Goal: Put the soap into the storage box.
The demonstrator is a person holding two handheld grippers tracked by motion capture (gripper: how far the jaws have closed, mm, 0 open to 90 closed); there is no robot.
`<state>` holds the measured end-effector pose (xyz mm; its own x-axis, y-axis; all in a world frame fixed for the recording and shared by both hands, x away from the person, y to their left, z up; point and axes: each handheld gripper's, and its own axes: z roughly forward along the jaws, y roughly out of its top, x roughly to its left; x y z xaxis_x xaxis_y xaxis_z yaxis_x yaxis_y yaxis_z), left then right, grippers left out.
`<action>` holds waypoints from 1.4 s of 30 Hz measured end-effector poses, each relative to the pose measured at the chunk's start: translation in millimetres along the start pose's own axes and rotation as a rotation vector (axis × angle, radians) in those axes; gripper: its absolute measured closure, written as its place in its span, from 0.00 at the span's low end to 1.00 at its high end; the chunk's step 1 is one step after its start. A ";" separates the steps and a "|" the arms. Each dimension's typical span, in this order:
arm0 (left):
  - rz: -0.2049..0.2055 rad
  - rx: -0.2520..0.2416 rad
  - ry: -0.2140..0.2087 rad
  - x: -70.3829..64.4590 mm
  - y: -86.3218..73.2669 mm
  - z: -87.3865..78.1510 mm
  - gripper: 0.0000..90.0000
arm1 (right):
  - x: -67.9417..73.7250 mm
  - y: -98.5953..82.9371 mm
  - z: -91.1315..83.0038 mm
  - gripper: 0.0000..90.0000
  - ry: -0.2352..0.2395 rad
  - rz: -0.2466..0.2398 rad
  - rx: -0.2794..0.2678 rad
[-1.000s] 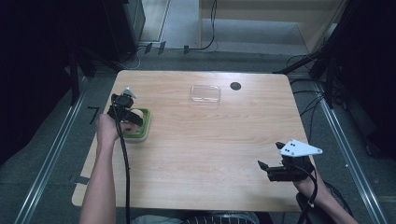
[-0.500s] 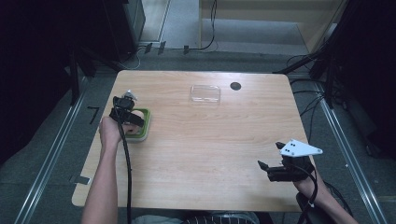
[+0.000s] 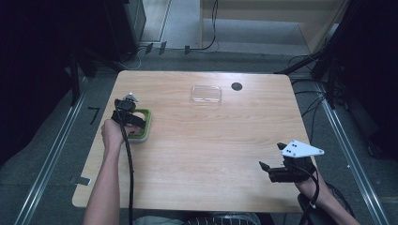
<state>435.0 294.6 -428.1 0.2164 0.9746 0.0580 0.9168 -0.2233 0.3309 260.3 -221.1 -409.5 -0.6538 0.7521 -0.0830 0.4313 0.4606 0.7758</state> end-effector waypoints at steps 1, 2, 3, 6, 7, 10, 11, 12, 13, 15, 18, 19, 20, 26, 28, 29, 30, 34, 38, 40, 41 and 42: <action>0.001 -0.001 -0.001 0.1 -0.1 0.5 0.37 | 0.0 0.0 0.1 0.15 0.000 -0.001 -0.001; -0.002 -0.004 0.000 0.0 -0.1 0.9 0.37 | -0.1 0.0 0.1 0.15 0.000 -0.002 0.000; -0.005 -0.008 0.001 0.0 -0.2 1.4 0.37 | 0.0 -0.1 0.0 0.15 0.000 -0.001 0.000; -0.009 -0.010 0.002 0.5 -0.2 2.3 0.37 | -0.1 -0.1 0.1 0.15 -0.001 0.000 0.000; -0.009 -0.011 0.003 0.8 -0.2 2.4 0.37 | -0.2 -0.1 0.2 0.15 -0.002 -0.001 -0.001; -0.012 -0.011 0.002 1.4 -0.2 3.0 0.37 | -0.3 -0.1 0.3 0.15 -0.001 -0.002 0.000; -0.012 -0.011 0.003 1.5 -0.3 3.3 0.37 | -0.2 -0.1 0.3 0.15 -0.001 -0.001 -0.001; -0.013 -0.011 0.003 1.6 -0.4 3.6 0.37 | -0.3 -0.1 0.0 0.15 0.000 0.000 0.000; -0.012 -0.009 0.002 1.5 -0.4 4.0 0.37 | -0.3 -0.1 0.0 0.15 -0.001 0.000 -0.001; -0.012 -0.009 0.001 1.4 -0.5 5.0 0.37 | 0.0 0.1 0.0 0.15 0.001 0.000 -0.001; -0.015 -0.008 0.001 1.6 -0.5 6.4 0.37 | 0.4 0.2 -0.1 0.15 0.001 0.002 0.001; -0.017 -0.010 0.002 1.8 -0.6 6.6 0.37 | 0.4 0.2 -0.1 0.15 0.001 0.002 0.001; -0.018 -0.011 -0.002 2.0 -0.5 6.7 0.37 | 0.2 0.1 0.0 0.15 0.000 0.000 -0.001; -0.030 -0.015 0.003 1.8 1.4 1.4 0.35 | -1.5 -0.7 0.2 0.15 -0.002 -0.001 0.001; -0.027 -0.009 0.015 1.1 1.6 -2.6 0.32 | -1.6 -0.7 0.7 0.15 0.001 0.001 0.003; -0.027 0.001 0.022 0.3 1.8 -4.7 0.29 | -1.6 -0.8 0.5 0.15 0.000 0.001 0.003; -0.026 0.009 0.034 -0.6 2.0 -6.9 0.26 | -1.7 -0.9 0.3 0.15 0.002 0.001 0.001; -0.017 0.026 0.049 -3.4 2.6 -15.7 0.20 | -2.0 -1.3 -0.2 0.15 0.001 0.000 -0.003; -0.005 0.058 0.048 -6.2 3.6 -21.5 0.16 | -1.6 -1.5 -0.6 0.15 -0.001 0.004 0.001; 0.000 0.071 0.040 -8.3 2.7 -25.4 0.15 | -1.6 -1.7 -1.0 0.15 -0.004 0.004 0.000; 0.004 0.082 0.031 -9.3 2.2 -26.9 0.15 | -1.6 -1.9 -1.4 0.15 -0.004 0.005 0.000; 0.008 0.083 0.025 -10.2 1.3 -28.5 0.15 | -1.7 -2.2 -1.5 0.15 -0.005 0.004 0.001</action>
<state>424.4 284.9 -401.3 0.2167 0.9726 0.0839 0.9401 -0.2310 0.2507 259.5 -224.1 -410.1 -0.6490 0.7563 -0.0830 0.4344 0.4579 0.7756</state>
